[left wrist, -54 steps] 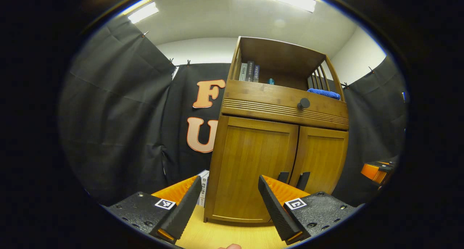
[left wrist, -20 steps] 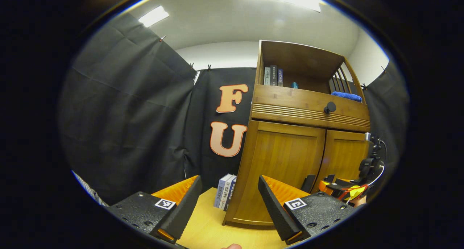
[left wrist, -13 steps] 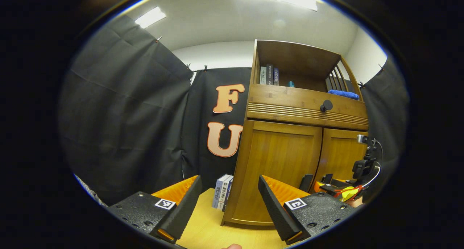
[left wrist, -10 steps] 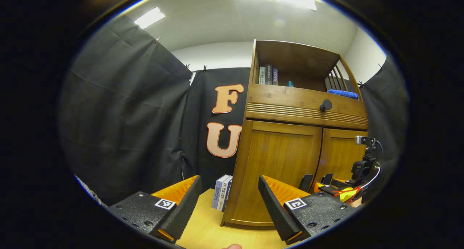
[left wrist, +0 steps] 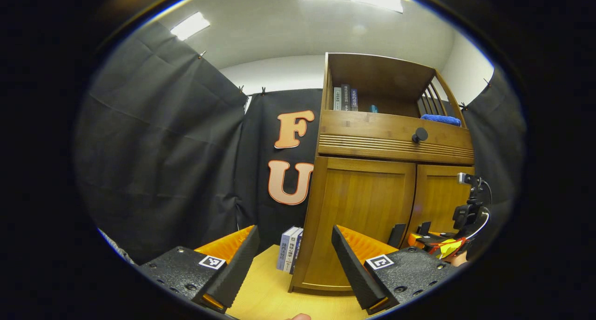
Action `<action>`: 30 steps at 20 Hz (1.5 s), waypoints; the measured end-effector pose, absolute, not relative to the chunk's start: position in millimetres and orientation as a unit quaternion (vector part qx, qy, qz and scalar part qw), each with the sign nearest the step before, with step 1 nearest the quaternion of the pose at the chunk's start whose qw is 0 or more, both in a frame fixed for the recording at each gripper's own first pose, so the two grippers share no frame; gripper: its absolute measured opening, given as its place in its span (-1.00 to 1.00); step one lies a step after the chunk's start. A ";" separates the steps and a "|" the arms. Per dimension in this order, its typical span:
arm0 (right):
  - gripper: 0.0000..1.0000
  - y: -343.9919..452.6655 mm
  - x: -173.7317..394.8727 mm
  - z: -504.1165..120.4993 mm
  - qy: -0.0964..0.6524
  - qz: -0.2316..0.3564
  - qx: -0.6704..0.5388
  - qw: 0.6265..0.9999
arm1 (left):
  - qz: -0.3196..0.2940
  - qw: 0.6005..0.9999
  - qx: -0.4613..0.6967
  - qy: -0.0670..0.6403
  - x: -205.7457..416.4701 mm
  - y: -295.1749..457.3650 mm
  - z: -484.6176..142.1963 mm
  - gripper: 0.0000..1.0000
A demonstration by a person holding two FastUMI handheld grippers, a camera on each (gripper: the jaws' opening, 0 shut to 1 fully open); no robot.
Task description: Open the right door of the double-door shoe cabinet with the right hand, and open the left door with the left hand.
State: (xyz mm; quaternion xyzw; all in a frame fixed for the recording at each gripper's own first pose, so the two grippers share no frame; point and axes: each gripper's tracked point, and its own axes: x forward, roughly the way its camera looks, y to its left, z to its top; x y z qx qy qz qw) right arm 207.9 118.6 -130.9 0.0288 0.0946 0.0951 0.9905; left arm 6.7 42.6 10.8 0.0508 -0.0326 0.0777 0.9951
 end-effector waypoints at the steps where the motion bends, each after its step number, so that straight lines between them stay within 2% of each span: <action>1: 0.06 119.3 205.3 -129.6 0.095 0.097 0.026 0.990 | 0.079 0.995 0.051 -0.033 6.9 42.4 12.0 0.82; 2: -0.10 119.9 207.3 -131.4 0.095 0.098 0.020 0.990 | 0.080 0.995 0.051 -0.034 6.6 42.5 12.0 0.83; 5: -0.13 118.0 205.3 -132.9 0.103 0.108 0.024 0.988 | 0.081 0.995 0.050 -0.033 6.9 42.7 11.4 0.83; 8: -0.40 119.4 207.7 -131.7 0.107 0.111 0.016 0.988 | 0.083 0.995 0.051 -0.031 6.9 42.5 12.0 0.83; 11: -0.22 119.0 204.7 -129.3 0.111 0.111 0.021 0.987 | 0.086 0.994 0.053 -0.034 6.1 42.8 13.1 0.83; 12: -0.40 119.9 205.0 -127.3 0.110 0.113 0.022 0.987 | 0.086 0.994 0.053 -0.035 6.4 42.7 13.9 0.83; 13: -0.40 120.0 205.0 -125.5 0.109 0.114 0.022 0.987 | 0.086 0.994 0.053 -0.036 6.4 42.8 13.3 0.83; 14: -0.31 119.6 203.7 -124.6 0.108 0.115 0.021 0.987 | 0.086 0.994 0.053 -0.036 6.1 42.8 13.5 0.89; 15: -0.40 119.0 202.9 -123.9 0.109 0.115 0.018 0.987 | 0.086 0.994 0.054 -0.036 5.8 43.1 13.3 0.89; 17: -0.40 118.3 201.5 -119.3 0.110 0.118 0.016 0.987 | 0.086 0.994 0.054 -0.038 5.6 42.4 14.2 0.83; 18: -0.31 118.5 202.1 -117.0 0.110 0.120 0.015 0.986 | 0.086 0.994 0.054 -0.039 5.3 42.0 14.9 0.89; 20: -0.22 118.9 200.1 -113.5 0.114 0.127 0.015 0.985 | 0.084 0.994 0.053 -0.040 4.8 41.5 14.8 0.89; 21: -0.31 118.6 198.8 -111.6 0.116 0.128 0.016 0.985 | 0.082 0.994 0.053 -0.040 4.5 41.2 15.1 0.89; 23: -0.22 118.3 197.2 -107.5 0.115 0.127 0.019 0.985 | 0.078 0.995 0.052 -0.041 4.1 40.0 15.3 0.96; 25: -0.22 115.0 190.9 -106.4 0.113 0.124 0.019 0.986 | 0.073 0.995 0.048 -0.039 3.8 39.0 15.0 0.83; 26: -0.31 111.2 186.1 -107.1 0.113 0.121 0.018 0.986 | 0.069 0.996 0.045 -0.040 3.5 37.6 16.4 0.96; 27: -0.31 109.2 183.2 -106.2 0.114 0.119 0.017 0.986 | 0.063 0.996 0.044 -0.040 2.9 36.2 17.4 0.83; 30: -0.32 101.9 173.0 -106.1 0.117 0.115 0.019 0.986 | 0.050 0.997 0.048 -0.040 1.2 32.5 18.3 0.83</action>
